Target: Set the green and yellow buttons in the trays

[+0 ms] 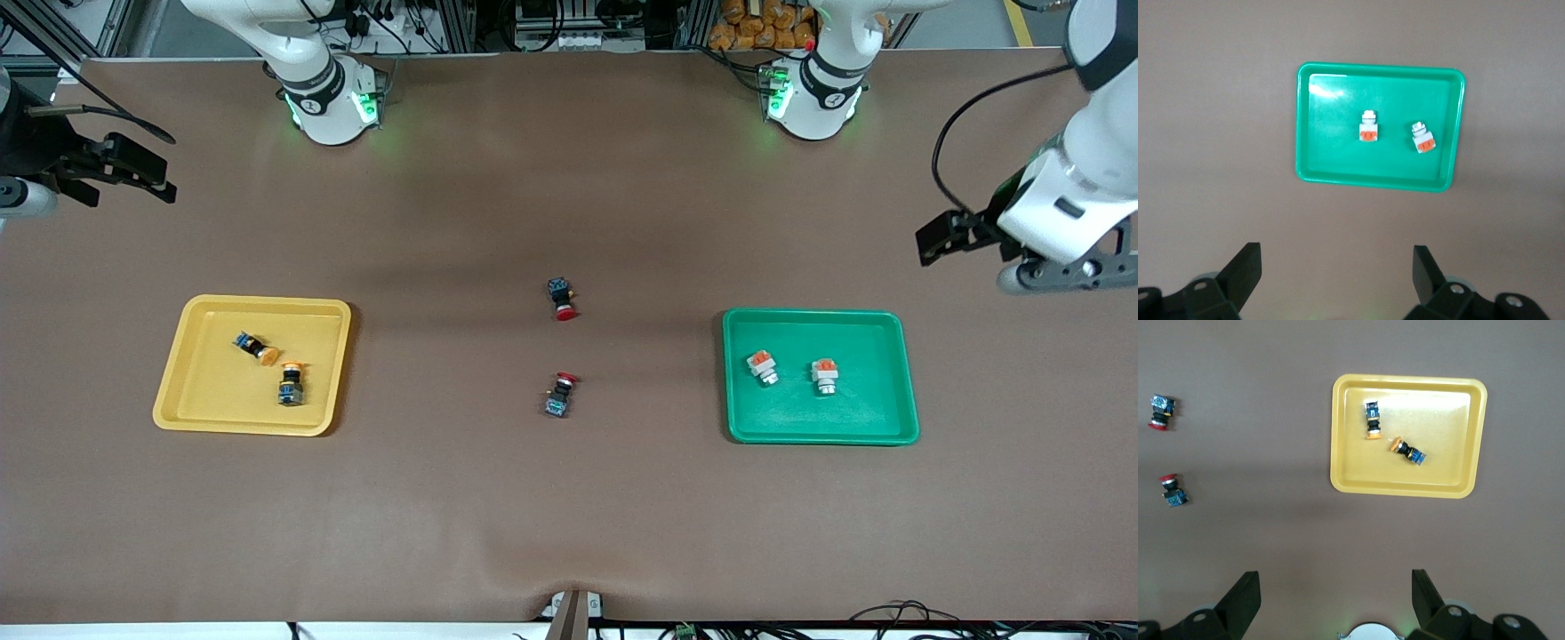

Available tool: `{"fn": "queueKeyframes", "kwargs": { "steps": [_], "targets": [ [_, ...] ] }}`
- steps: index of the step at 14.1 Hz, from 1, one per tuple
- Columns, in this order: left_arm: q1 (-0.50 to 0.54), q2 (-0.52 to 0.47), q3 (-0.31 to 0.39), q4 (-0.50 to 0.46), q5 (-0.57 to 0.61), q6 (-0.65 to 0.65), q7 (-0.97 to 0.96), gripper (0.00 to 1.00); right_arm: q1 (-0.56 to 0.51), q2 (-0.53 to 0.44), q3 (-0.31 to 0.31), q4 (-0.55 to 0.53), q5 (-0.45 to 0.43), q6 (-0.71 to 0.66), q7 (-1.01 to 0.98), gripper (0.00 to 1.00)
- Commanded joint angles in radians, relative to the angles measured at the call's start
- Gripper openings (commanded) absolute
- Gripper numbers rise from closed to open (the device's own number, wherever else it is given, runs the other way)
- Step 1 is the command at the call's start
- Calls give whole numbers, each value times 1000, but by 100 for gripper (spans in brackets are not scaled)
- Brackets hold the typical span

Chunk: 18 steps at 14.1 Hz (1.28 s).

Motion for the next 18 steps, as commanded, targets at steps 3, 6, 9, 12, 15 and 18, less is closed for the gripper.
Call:
{"fn": "queueKeyframes", "kwargs": {
  "steps": [3, 6, 9, 12, 15, 18],
  "targets": [
    [-9, -117, 29, -11, -19, -86, 70, 100, -15, 11, 2, 30, 0, 8, 13, 100],
    [-12, -120, 88, -9, -56, -81, 147, 100, -17, 25, 2, 52, -2, 7, 13, 100],
    [-11, -160, 99, -43, -56, -90, 158, 100, -17, 26, 2, 52, -3, 7, 13, 100],
    [-16, -146, 104, -32, -14, -81, 230, 100, -18, 26, 2, 52, -2, 5, 11, 100],
    [-16, -144, 104, -34, -16, -82, 228, 100, -18, 26, 1, 52, -3, 5, 11, 100],
    [-16, -143, 104, -34, -20, -82, 217, 100, -18, 26, 1, 52, -6, 4, 11, 100]
  ]
}}
